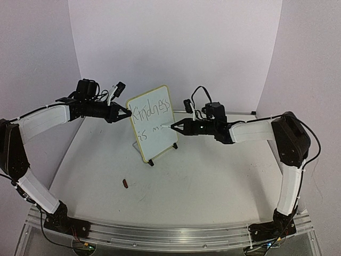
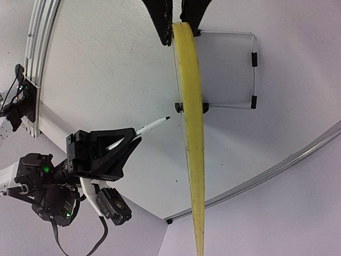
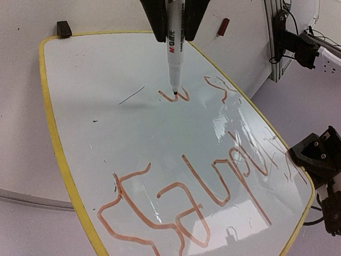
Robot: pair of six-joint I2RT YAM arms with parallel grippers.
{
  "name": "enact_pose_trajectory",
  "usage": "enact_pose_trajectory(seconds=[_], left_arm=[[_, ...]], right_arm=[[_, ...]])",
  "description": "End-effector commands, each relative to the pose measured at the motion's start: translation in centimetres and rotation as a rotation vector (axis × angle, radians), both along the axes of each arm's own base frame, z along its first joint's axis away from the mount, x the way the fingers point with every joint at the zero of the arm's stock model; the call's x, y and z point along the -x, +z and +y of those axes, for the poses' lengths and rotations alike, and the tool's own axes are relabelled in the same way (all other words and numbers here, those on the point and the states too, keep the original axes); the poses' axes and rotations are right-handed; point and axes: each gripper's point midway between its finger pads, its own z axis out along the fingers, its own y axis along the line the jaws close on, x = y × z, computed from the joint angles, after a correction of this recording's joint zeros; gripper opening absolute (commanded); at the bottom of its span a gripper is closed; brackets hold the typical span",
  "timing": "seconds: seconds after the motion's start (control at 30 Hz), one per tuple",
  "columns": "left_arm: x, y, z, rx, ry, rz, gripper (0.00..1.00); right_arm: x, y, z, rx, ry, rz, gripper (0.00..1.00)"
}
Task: Write a sentence on the whiteboard
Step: Write on the whiteboard with the whiteboard marker without the cap.
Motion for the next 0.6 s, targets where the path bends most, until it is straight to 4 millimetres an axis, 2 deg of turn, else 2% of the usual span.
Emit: enact_pose_trajectory(seconds=[0.0, 0.23, 0.57], left_arm=[[0.1, -1.6, 0.0, -0.054, -0.009, 0.035, 0.0], [0.0, -1.8, 0.1, -0.057, -0.008, 0.037, 0.0], [0.0, -1.8, 0.0, -0.057, -0.01, 0.039, 0.0]], right_arm=[[-1.2, 1.5, 0.3, -0.042, 0.003, -0.026, 0.0], [-2.3, 0.6, 0.2, -0.042, -0.017, 0.0, 0.0], [-3.4, 0.5, 0.2, -0.048, -0.033, 0.0, 0.0]])
